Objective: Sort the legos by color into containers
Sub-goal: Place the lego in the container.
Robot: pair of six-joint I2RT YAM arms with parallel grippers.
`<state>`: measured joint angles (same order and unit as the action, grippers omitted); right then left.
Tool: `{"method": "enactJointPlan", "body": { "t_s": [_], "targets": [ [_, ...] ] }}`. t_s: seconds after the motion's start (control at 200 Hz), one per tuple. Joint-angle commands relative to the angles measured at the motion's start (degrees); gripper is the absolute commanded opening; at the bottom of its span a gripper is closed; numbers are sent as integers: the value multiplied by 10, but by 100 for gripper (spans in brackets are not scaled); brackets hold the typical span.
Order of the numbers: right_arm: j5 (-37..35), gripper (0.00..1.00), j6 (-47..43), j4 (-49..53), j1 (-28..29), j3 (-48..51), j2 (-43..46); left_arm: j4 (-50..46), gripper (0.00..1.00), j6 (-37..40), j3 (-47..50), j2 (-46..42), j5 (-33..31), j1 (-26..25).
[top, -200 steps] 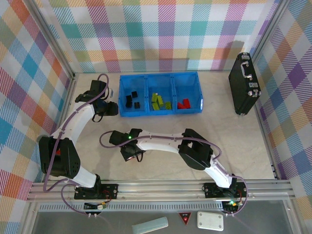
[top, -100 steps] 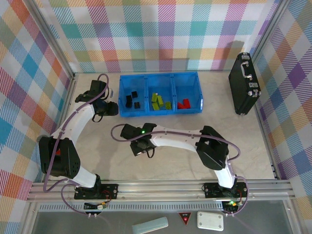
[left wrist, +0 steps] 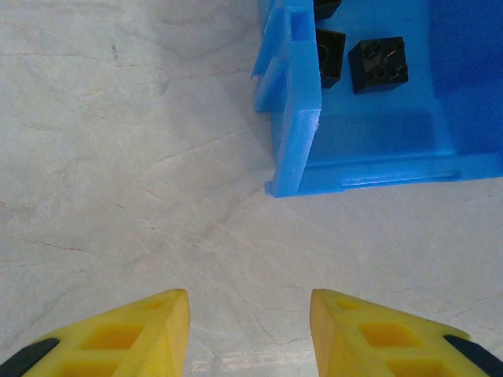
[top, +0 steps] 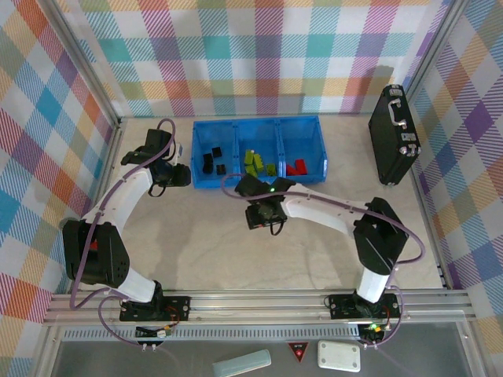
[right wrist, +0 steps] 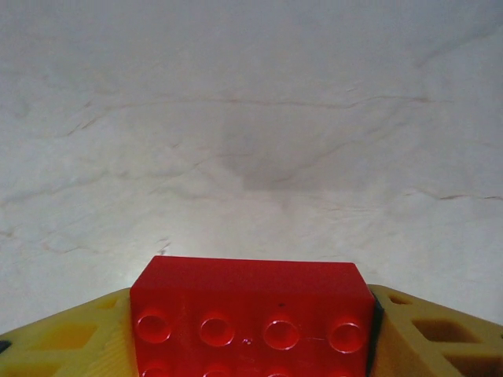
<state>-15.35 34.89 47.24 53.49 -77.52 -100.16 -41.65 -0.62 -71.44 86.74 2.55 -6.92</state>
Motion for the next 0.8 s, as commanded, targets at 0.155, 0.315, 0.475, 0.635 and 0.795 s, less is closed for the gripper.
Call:
{"method": "enactJointPlan", "body": {
  "t_s": [0.155,0.315,0.475,0.635,0.795],
  "targets": [
    [17,58,-52,6,-81,12,53,-7,45,-4,-6,-16,8,7],
    [32,58,-79,8,-140,4,67,-7,45,-4,-7,-16,7,7],
    [52,58,-105,2,-201,-15,67,-7,45,-4,-6,-17,5,7],
    [64,58,-132,-3,-255,-54,40,-6,45,-3,-6,-17,6,7],
    [79,58,-159,-14,-295,-110,-8,-7,44,-3,-7,-14,6,7]
  ]
}}
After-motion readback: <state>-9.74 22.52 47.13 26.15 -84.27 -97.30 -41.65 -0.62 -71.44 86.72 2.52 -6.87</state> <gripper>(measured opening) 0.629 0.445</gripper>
